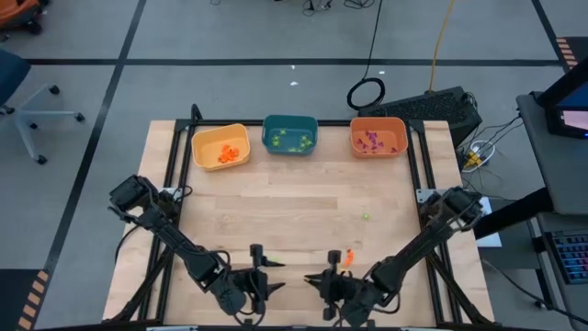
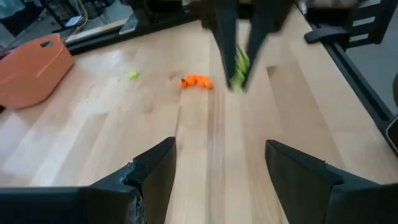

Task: Sort Halloween decoration
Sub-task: Put the green spider toy into the blue bin

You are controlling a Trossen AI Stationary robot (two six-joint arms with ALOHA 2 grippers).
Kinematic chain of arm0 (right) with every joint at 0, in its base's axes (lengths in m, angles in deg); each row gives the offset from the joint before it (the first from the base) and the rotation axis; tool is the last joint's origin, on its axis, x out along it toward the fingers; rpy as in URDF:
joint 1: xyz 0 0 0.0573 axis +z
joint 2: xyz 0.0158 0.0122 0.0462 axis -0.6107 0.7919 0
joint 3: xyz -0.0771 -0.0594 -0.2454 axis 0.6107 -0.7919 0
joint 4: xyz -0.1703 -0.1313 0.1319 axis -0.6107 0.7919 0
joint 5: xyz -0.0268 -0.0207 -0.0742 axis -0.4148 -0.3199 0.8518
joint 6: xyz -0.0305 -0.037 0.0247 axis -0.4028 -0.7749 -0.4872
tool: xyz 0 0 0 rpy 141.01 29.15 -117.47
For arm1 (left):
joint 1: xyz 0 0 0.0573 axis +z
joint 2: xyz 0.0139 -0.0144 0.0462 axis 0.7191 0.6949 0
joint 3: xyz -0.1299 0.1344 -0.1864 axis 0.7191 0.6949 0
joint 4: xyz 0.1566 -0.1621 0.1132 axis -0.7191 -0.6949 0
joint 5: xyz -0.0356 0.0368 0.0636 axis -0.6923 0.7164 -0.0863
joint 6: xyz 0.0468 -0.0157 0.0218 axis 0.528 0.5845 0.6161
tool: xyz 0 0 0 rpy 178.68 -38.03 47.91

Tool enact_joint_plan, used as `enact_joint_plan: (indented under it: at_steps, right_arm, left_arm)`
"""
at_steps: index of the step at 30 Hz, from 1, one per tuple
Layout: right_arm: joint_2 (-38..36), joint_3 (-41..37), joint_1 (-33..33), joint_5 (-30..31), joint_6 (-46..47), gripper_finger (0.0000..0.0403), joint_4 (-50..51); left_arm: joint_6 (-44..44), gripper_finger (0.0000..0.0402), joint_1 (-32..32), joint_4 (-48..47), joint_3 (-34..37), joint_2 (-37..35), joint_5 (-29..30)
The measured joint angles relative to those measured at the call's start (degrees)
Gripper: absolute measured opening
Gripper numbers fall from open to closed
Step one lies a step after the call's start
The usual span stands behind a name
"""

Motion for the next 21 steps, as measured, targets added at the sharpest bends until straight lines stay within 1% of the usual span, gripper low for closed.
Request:
enact_joint_plan:
  at_steps: [3, 8, 14, 21]
  right_arm:
    - [-4.0, 0.0, -0.2, -1.2, 3.3, 0.0002, 6.6]
    - [-9.9, 0.0, -2.3, -6.2, 3.4, 0.0002, 10.7]
    - [-14.6, 0.0, -5.2, -10.5, -3.9, 0.0002, 12.2]
    - [-16.8, 0.0, -8.1, -10.4, -9.4, 0.0002, 14.8]
  left_arm:
    - [-1.3, 0.0247, 0.0, 0.1, 0.6, 0.0, 0.0]
    - [-1.1, 0.0247, 0.1, 1.5, 0.6, 0.0, 0.0]
    - [-0.9, 0.0247, 0.4, 4.0, 0.6, 0.0, -0.4]
    - [-3.7, 0.0247, 1.0, 4.8, 0.6, 0.0, -1.7]
